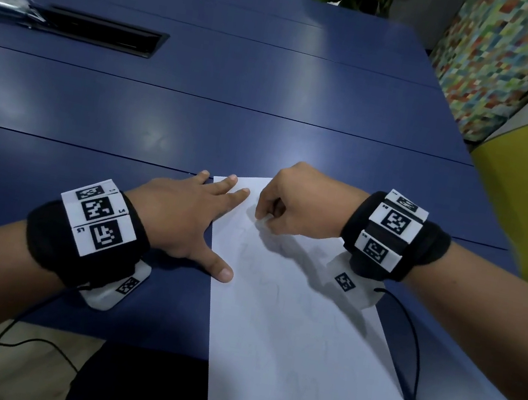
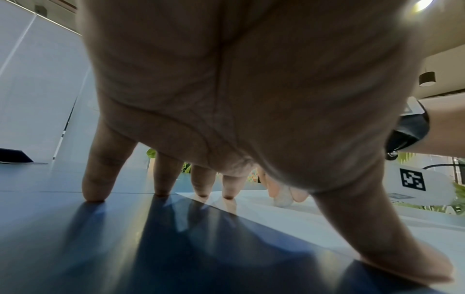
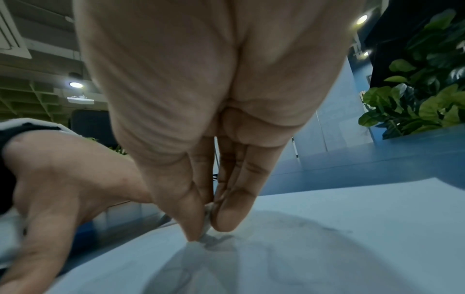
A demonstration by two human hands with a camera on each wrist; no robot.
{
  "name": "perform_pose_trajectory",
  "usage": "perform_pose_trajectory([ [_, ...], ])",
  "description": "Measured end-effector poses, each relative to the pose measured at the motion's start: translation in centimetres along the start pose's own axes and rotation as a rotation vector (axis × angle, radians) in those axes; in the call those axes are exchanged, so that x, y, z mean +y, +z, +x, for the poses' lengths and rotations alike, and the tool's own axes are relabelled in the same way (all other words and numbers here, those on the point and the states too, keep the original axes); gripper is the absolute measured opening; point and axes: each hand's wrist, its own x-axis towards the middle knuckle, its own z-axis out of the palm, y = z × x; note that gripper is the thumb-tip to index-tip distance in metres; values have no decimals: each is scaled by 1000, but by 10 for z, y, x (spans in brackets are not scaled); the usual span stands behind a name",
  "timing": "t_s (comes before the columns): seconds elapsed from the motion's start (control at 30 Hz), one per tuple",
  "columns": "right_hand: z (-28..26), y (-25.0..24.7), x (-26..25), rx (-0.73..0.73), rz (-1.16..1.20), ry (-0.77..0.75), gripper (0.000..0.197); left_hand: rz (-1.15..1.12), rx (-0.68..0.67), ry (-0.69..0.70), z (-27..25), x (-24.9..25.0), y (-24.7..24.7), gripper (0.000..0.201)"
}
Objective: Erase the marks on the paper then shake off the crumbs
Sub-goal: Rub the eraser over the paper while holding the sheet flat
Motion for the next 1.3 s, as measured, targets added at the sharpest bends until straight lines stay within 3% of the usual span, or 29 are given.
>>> perform_pose_trajectory([
  [0.17, -4, 0, 2, 71, -17, 59, 22, 4, -2, 1, 1, 0, -1, 141],
  [0.3, -9, 5, -5, 37, -21, 24, 21, 10, -1, 0, 1, 0, 0, 142],
  [0.43, -9, 0, 5, 82, -9, 127, 20, 13, -6, 1, 1, 1, -2, 142],
  [0.57, -13, 7, -5, 51, -51, 50, 19, 7, -9, -9, 0, 2, -2, 142],
  [0.7, -10, -2, 4, 77, -18, 149, 19, 4, -9, -19, -3, 4, -4, 144],
  [0.83, -14, 7, -7, 55, -36, 66, 18, -2, -7, -24, -3, 3, -3, 147],
  [1.0, -17, 0, 10, 111, 36, 219, 18, 0, -8, -20, -3, 3, -4, 146],
  [1.13, -27, 8, -2, 65, 4, 110, 19, 1, -5, -18, -2, 2, -3, 147],
  [1.3, -25, 5, 12, 118, 31, 188, 19, -7, -11, -25, -2, 3, -4, 146],
])
